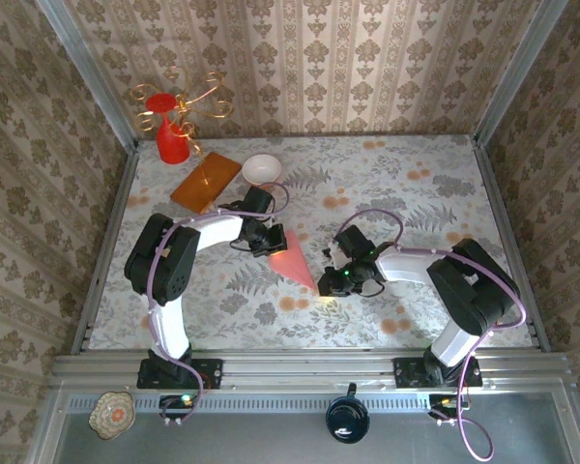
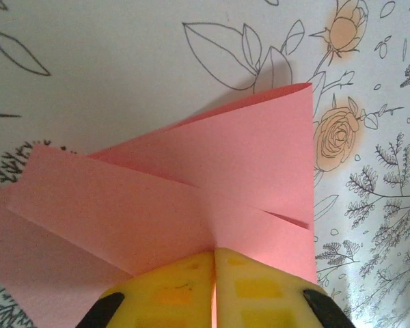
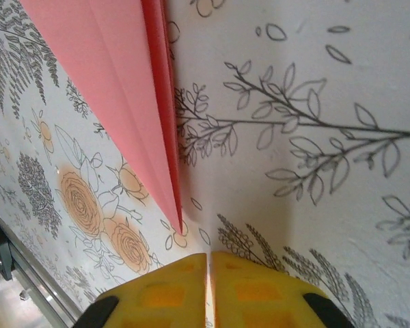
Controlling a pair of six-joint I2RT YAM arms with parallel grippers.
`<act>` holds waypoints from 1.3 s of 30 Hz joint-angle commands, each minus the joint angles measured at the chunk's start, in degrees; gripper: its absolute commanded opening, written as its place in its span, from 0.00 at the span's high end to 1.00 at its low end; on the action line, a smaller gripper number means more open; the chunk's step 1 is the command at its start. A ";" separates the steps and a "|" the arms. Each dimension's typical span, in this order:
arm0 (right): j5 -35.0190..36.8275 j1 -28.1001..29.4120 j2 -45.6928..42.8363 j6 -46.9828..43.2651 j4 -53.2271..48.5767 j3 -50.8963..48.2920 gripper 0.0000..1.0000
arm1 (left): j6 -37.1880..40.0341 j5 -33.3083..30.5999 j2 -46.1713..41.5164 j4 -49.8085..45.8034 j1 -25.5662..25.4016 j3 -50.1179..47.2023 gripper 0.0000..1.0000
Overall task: Fold a paper plane with a square sheet of paper (pick it up from the middle)
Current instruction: Fourth fold the wing at the center of the table, then pick up the paper from the center of the table.
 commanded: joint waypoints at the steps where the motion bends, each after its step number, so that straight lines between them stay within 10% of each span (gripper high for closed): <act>1: 1.90 -0.88 -3.43 2.20 -0.76 0.39 0.82 | 2.58 -0.75 0.19 -2.87 0.13 -0.80 0.88; 8: 2.45 -3.17 -3.19 6.87 9.98 3.40 0.60 | -1.88 3.09 -10.60 4.34 1.09 -2.60 0.72; 22: -5.05 -3.85 12.10 0.86 12.54 16.04 0.59 | -11.98 0.46 -28.85 14.89 8.11 -23.20 0.42; 39: -8.80 -4.90 10.99 -0.74 22.74 16.56 0.95 | -11.57 3.69 -31.01 18.32 8.71 -24.12 0.39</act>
